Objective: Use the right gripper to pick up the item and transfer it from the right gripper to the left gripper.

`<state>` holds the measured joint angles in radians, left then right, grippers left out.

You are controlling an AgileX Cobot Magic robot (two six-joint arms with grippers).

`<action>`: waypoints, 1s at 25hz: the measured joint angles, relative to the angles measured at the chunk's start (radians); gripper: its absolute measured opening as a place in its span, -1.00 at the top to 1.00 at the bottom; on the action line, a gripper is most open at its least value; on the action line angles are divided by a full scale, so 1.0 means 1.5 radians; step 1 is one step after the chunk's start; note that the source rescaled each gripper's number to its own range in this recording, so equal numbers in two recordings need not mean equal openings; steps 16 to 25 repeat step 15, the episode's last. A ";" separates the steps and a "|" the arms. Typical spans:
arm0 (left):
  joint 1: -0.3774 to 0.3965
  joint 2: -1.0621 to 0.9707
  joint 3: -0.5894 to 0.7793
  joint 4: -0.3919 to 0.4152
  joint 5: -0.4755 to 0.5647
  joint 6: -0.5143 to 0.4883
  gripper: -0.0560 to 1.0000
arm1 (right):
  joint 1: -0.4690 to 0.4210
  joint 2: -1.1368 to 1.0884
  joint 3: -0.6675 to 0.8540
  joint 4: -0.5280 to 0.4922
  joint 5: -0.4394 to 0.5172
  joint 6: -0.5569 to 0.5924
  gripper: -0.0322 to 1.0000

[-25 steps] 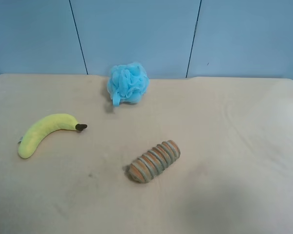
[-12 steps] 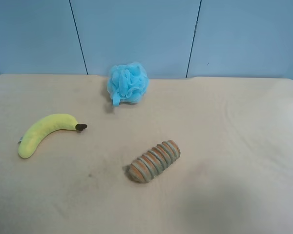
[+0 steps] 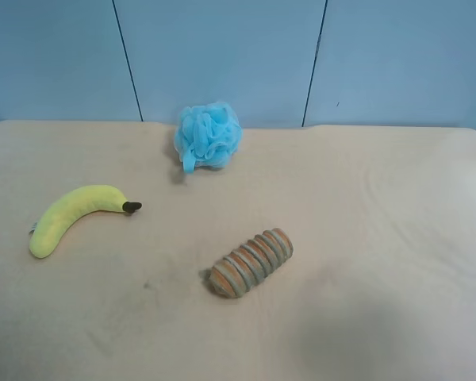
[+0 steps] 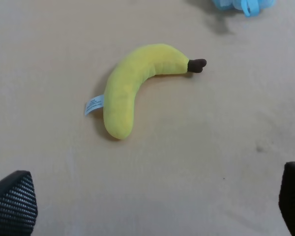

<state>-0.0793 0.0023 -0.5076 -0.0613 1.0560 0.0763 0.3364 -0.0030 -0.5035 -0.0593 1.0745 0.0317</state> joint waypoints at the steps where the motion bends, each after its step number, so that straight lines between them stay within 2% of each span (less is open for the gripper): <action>1: 0.000 0.000 0.000 0.000 0.000 0.000 -1.00 | 0.000 0.000 0.000 0.000 0.000 0.000 -1.00; 8: 0.019 0.001 0.000 0.000 -0.001 0.000 -1.00 | 0.000 0.000 0.000 0.000 0.000 0.000 -1.00; 25: 0.020 -0.003 0.000 0.000 -0.001 0.000 -1.00 | 0.000 0.000 0.000 0.000 0.000 0.000 -1.00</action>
